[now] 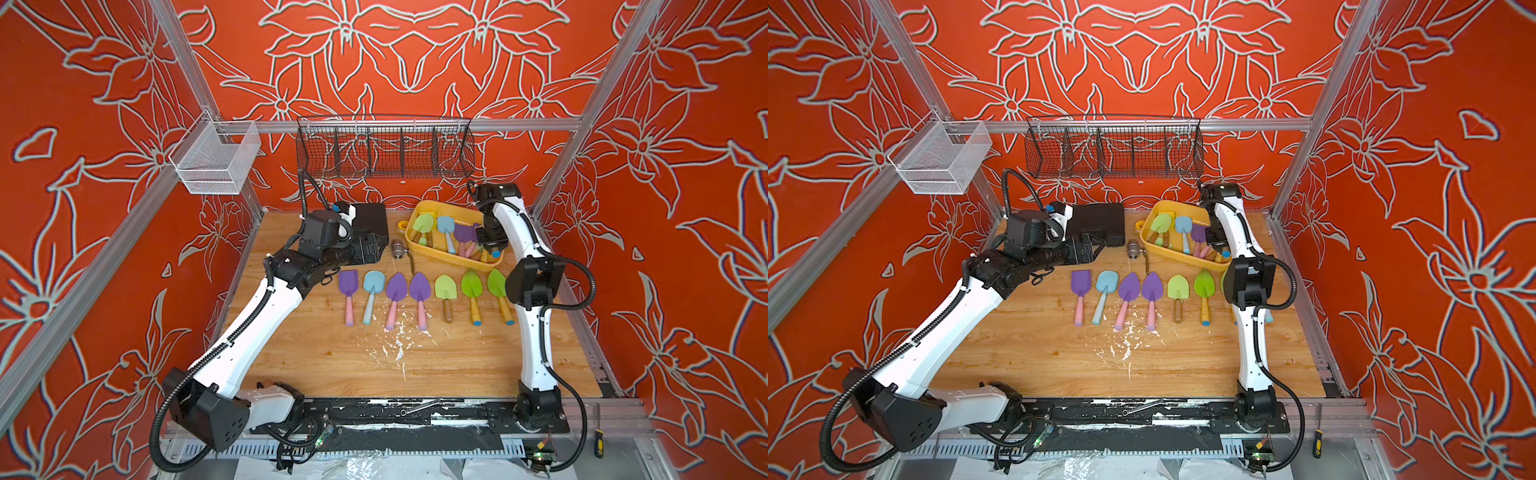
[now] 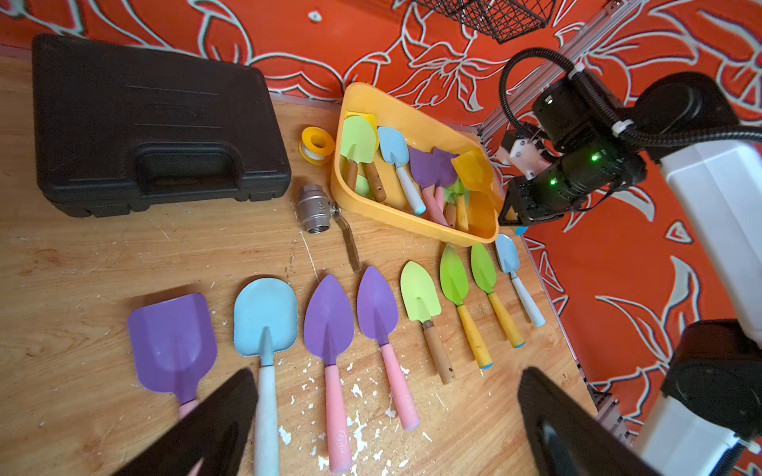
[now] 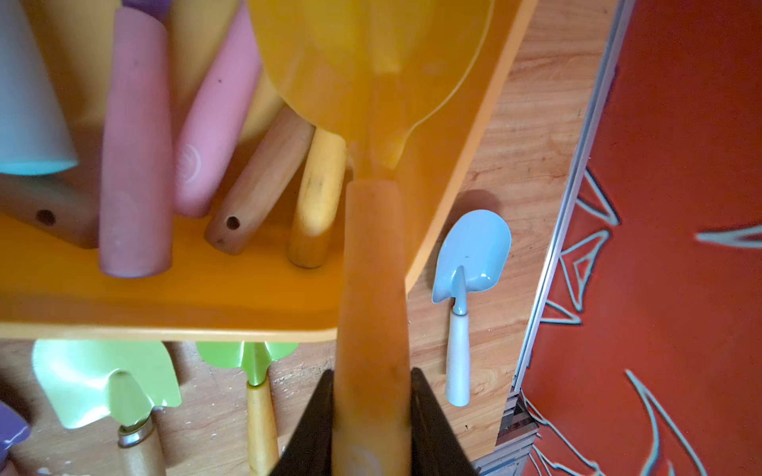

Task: Take the shovel out of the storage box
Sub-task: Pick up the shovel from the storage box, then place the shovel at the center of the board.

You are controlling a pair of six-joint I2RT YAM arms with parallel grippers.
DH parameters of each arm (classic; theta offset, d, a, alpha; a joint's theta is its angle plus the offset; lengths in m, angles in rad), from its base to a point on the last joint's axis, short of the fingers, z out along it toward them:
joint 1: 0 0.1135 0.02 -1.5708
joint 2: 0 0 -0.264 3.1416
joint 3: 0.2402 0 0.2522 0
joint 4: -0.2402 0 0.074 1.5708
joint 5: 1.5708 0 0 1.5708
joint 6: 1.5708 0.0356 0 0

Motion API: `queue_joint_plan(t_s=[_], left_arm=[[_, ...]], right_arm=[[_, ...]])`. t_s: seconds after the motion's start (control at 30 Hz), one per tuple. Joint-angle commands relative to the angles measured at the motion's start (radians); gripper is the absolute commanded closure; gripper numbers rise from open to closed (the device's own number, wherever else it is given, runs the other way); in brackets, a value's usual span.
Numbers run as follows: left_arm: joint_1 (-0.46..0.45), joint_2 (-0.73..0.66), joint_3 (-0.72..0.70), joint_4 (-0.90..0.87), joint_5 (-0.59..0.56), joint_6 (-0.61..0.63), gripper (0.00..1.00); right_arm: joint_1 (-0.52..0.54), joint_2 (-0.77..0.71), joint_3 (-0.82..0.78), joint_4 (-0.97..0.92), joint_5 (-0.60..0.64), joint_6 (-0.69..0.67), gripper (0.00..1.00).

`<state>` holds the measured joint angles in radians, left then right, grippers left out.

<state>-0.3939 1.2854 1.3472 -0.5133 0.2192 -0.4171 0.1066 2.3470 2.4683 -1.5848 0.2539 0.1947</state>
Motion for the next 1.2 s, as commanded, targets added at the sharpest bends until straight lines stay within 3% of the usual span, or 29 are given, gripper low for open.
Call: queue_joint_plan(t_s=[0.0,0.23,0.43,0.67,1.17], left_arm=[[-0.028,0.019,0.056,0.046,0.020,-0.032,0.01],[-0.095,0.116,0.135,0.142,0.086,-0.199,0.01],[-0.186,0.242,0.229,0.199,0.123,-0.281,0.02],[-0.217,0.413,0.339,0.153,0.201,-0.334,0.04],[-0.218,0.554,0.367,0.178,0.239,-0.341,0.31]], right_arm=[[0.000,-0.174,-0.087,0.040,-0.037,0.062,1.00],[0.031,-0.583,-0.555,0.354,-0.330,0.242,1.00],[0.173,-0.821,-0.847,0.506,-0.396,0.426,1.00],[0.317,-0.905,-0.944,0.564,-0.397,0.530,1.00],[0.436,-0.969,-0.989,0.594,-0.449,0.583,1.00]])
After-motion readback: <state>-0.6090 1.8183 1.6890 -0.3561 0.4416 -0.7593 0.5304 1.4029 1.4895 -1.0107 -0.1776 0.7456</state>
